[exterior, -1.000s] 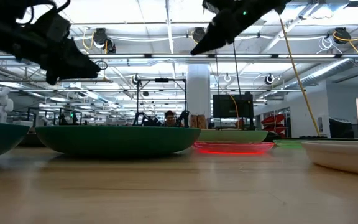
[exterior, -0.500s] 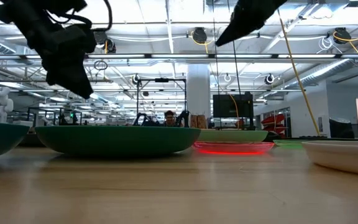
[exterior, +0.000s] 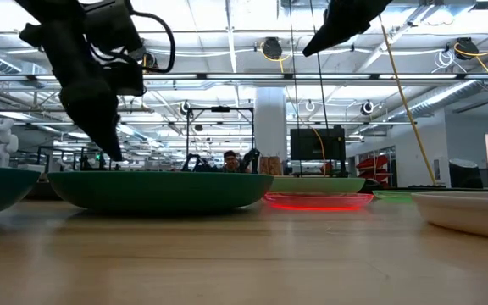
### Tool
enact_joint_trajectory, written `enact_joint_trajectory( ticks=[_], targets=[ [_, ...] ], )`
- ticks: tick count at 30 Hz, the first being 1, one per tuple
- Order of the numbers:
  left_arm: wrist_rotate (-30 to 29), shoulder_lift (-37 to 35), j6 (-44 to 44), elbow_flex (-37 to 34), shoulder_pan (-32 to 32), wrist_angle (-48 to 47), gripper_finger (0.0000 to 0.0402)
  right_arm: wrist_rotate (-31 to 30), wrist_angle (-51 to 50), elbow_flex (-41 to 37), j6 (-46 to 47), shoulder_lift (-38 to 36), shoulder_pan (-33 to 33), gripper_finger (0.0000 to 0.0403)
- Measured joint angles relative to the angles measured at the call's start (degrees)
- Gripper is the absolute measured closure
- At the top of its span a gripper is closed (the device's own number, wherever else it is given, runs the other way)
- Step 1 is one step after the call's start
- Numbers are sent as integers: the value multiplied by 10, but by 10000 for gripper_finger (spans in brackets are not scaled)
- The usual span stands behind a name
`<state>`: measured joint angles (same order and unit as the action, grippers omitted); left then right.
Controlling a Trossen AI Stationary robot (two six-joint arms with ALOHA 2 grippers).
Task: Stack plastic plates
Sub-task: Stack the top dark green plate on top of the green plate
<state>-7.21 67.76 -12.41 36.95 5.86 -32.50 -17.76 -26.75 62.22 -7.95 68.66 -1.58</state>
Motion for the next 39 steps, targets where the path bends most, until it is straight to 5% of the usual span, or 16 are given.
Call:
enact_joint_trajectory(
  ticks=[7,39],
  targets=[
    [-16,0,16,0,0,10,140,0,0,0,0,0,0,358],
    [29,125,-3,0,20,41,145,0,-14,0,13,0,0,358]
  ],
)
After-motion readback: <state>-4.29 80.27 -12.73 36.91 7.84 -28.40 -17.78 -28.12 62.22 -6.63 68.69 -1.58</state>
